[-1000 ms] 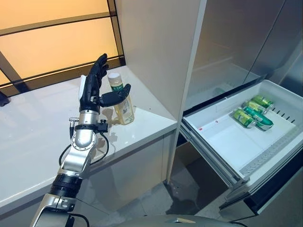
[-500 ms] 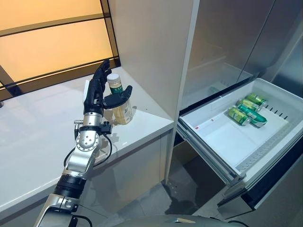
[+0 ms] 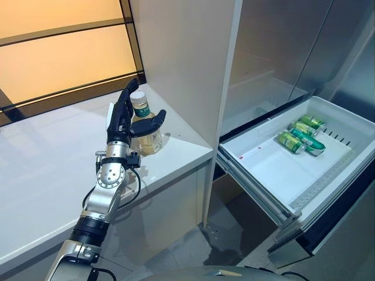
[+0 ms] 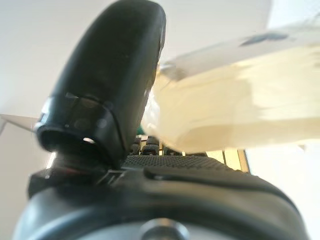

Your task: Put drinks into fridge and close the fridge

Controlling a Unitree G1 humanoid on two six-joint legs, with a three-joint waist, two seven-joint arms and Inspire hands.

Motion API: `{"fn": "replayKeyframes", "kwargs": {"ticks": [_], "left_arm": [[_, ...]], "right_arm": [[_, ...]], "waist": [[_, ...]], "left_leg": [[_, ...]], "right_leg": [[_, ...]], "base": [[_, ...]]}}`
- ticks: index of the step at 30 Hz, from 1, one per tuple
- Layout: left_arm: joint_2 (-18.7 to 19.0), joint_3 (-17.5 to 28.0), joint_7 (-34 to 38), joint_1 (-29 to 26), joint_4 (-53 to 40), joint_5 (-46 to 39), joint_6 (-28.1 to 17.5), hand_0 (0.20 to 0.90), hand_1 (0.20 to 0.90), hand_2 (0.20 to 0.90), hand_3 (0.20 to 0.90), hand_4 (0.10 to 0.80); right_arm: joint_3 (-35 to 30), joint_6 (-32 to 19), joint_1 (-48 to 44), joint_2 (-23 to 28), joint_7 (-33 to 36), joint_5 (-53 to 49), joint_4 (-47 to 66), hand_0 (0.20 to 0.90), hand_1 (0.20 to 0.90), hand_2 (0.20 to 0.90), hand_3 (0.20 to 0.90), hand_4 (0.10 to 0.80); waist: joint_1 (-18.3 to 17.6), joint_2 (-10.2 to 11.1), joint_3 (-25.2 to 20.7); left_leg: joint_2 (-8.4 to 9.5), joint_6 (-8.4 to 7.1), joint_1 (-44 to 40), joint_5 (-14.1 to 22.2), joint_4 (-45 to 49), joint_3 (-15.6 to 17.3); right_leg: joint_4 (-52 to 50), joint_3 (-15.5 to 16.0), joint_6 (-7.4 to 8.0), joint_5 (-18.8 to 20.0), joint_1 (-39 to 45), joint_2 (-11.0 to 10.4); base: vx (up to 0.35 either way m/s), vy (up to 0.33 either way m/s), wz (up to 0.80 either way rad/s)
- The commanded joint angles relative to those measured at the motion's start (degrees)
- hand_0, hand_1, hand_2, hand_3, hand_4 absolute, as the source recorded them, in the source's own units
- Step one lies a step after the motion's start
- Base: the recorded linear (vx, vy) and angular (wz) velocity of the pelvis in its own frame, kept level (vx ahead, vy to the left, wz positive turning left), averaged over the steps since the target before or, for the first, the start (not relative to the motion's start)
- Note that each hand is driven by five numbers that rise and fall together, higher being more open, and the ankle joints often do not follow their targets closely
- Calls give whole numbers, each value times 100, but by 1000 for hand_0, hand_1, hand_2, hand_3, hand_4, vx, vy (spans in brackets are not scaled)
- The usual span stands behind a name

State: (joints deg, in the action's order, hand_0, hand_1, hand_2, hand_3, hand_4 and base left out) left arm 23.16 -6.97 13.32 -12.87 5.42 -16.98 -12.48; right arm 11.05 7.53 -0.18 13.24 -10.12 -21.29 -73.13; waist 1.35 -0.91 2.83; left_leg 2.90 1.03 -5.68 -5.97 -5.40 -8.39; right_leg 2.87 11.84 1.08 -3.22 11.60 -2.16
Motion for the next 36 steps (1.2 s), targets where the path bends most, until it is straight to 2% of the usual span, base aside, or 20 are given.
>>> {"fn": "replayKeyframes", "kwargs": {"ticks": [1, 7, 36], "left_arm": [[-20, 247, -134, -547, -148, -388, -305, 900, 900, 900, 900, 800], [-170, 238, -199, -449, -327, -543, -216, 900, 900, 900, 900, 800], [-59, 229, 68, -455, -262, -289, -136, 900, 900, 900, 900, 800]], "right_arm": [[136, 37, -62, -291, -20, 112, 19, 900, 900, 900, 900, 800], [126, 80, -101, -296, 3, 141, 67, 900, 900, 900, 900, 800], [131, 48, -55, -287, -5, 185, 56, 900, 900, 900, 900, 800]], "waist": [[62, -23, -47], [90, -26, -19], [75, -43, -38]], "left_leg": [[151, 267, -283, 691, 40, 361], [154, 272, -283, 683, 40, 342], [146, 252, -292, 678, 40, 357]], "right_leg": [[-719, -428, -2, -82, -496, 38], [-735, -418, -8, -88, -495, 37], [-701, -426, 0, -91, -465, 46]], "base": [[0, 0, 0], [0, 0, 0], [0, 0, 0]]}}
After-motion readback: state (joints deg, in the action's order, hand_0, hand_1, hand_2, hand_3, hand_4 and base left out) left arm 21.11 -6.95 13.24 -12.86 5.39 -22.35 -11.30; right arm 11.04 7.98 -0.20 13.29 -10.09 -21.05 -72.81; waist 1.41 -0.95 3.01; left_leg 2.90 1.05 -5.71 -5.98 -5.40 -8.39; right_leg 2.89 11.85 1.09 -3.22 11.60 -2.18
